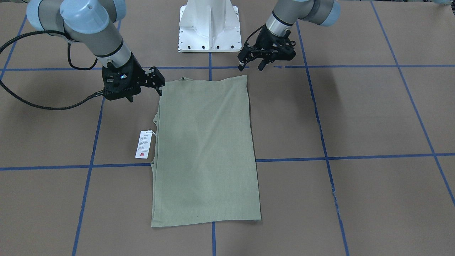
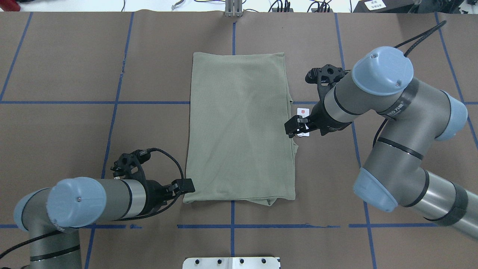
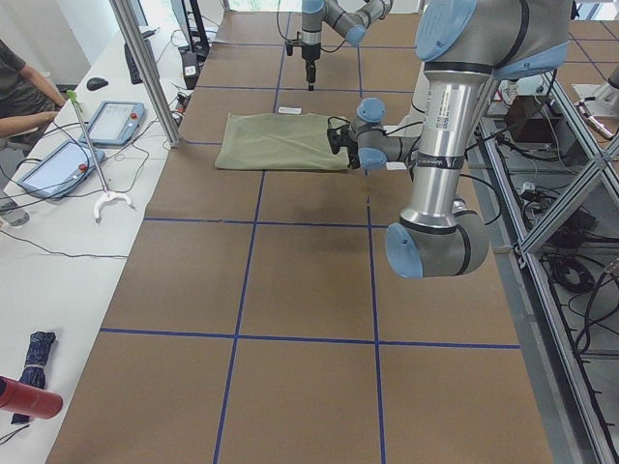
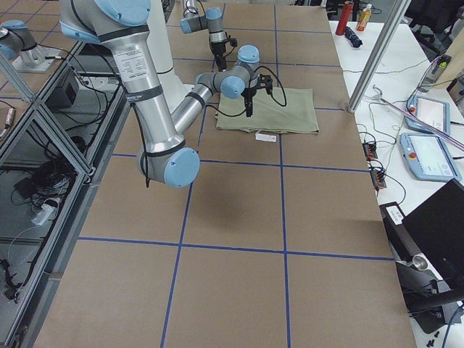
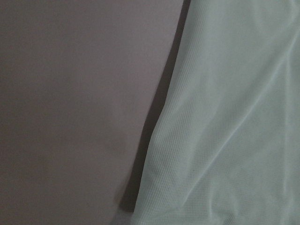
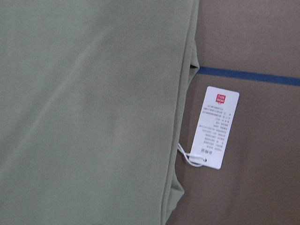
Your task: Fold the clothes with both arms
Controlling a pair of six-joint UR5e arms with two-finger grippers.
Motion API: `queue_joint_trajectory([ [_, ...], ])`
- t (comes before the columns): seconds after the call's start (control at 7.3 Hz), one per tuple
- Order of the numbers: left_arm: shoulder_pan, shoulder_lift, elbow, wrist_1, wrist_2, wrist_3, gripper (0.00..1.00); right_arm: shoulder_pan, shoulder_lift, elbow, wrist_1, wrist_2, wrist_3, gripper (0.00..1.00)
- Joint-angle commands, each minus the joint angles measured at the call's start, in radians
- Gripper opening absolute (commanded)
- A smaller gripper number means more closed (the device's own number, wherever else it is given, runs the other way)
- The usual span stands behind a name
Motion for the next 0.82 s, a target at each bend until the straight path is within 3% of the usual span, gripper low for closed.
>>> queue_joint_trajectory([
  [0.0,0.02,-0.112,0.057,0.134,0.011,-0.02,0.98,-0.025,-0.023,0.039,-0.002,-0.003,0.056,1.0],
  [0.69,0.002,-0.115,0.114,0.146,0.038,-0.011,0.94,-0.03,-0.034,0.036,0.002,-0.005,0.056,1.0],
])
